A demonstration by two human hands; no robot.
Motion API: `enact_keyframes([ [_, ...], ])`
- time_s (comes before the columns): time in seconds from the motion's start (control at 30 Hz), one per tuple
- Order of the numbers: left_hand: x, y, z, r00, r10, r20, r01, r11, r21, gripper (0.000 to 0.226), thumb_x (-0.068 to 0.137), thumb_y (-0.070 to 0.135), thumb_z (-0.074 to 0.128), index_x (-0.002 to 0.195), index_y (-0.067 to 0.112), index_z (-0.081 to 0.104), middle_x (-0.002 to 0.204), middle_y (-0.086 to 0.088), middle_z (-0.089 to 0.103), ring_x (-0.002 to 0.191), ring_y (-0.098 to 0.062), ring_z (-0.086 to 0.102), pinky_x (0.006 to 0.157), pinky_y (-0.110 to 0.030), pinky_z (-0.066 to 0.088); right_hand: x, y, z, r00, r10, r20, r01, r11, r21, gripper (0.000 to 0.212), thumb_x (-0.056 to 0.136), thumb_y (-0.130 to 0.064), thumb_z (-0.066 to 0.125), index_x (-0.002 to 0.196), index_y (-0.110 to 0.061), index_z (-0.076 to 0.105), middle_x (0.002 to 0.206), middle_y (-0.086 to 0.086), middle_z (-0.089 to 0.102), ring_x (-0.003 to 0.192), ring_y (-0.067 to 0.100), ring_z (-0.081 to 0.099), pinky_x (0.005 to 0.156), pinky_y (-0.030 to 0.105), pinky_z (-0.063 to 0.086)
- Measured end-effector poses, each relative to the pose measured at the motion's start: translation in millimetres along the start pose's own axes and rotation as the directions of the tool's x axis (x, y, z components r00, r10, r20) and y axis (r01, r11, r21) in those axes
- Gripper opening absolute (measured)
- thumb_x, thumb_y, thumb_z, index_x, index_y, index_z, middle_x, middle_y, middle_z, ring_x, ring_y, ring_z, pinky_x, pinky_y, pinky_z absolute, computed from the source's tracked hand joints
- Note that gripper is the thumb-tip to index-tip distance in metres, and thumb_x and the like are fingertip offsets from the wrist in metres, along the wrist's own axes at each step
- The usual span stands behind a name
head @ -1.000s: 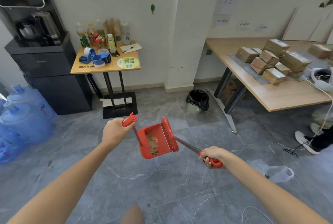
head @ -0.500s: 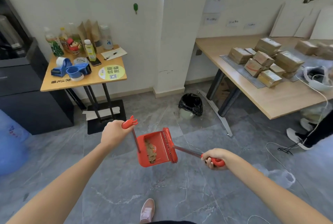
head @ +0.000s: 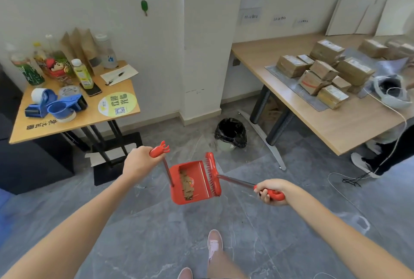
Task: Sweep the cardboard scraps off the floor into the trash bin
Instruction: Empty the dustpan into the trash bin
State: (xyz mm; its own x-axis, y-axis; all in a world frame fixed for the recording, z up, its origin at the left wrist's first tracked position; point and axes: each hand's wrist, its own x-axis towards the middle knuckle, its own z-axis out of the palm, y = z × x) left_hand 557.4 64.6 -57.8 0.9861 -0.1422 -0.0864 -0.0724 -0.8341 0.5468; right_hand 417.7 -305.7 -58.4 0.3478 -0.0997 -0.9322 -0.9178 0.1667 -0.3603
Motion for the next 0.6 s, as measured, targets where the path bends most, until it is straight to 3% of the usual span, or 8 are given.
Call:
enact_keyframes([
  [0.23, 67, 23, 19, 0.998, -0.063, -0.006, 0.063, 0.998, -0.018, 0.046, 0.083, 0.045, 0.068, 0.050, 0.019, 0.048, 0.048, -0.001, 0.054, 0.046, -0.018, 0.052, 0.047, -0.027, 0.034, 44, -79, -36, 0.997, 0.072, -0.011, -0.072, 0.985, -0.154, 0.022, 0.093, 0.000, 0.045, 0.072, -0.006, 0.042, 0.060, 0.001, 0.038, 0.022, 0.005, 0.040, 0.027, 0.011, 0.035],
  [0.43, 114, 53, 44, 0.996, -0.082, 0.019, 0.081, 0.996, 0.022, 0.047, 0.083, 0.045, 0.067, 0.048, 0.020, 0.048, 0.052, -0.002, 0.054, 0.047, -0.017, 0.054, 0.046, -0.027, 0.034, 78, -133, -65, 0.991, 0.133, 0.002, -0.129, 0.963, -0.235, 0.022, 0.093, -0.002, 0.047, 0.072, -0.006, 0.043, 0.045, 0.001, 0.042, 0.023, 0.005, 0.040, 0.027, 0.013, 0.036],
  [0.6, 147, 67, 52, 0.993, -0.121, 0.012, 0.121, 0.993, -0.009, 0.046, 0.083, 0.045, 0.067, 0.051, 0.015, 0.052, 0.051, 0.000, 0.051, 0.049, -0.018, 0.051, 0.048, -0.027, 0.034, 97, -161, -71, 0.987, 0.158, 0.019, -0.150, 0.964, -0.218, 0.019, 0.093, -0.002, 0.047, 0.074, -0.006, 0.042, 0.061, 0.002, 0.040, 0.023, 0.005, 0.041, 0.028, 0.013, 0.036],
])
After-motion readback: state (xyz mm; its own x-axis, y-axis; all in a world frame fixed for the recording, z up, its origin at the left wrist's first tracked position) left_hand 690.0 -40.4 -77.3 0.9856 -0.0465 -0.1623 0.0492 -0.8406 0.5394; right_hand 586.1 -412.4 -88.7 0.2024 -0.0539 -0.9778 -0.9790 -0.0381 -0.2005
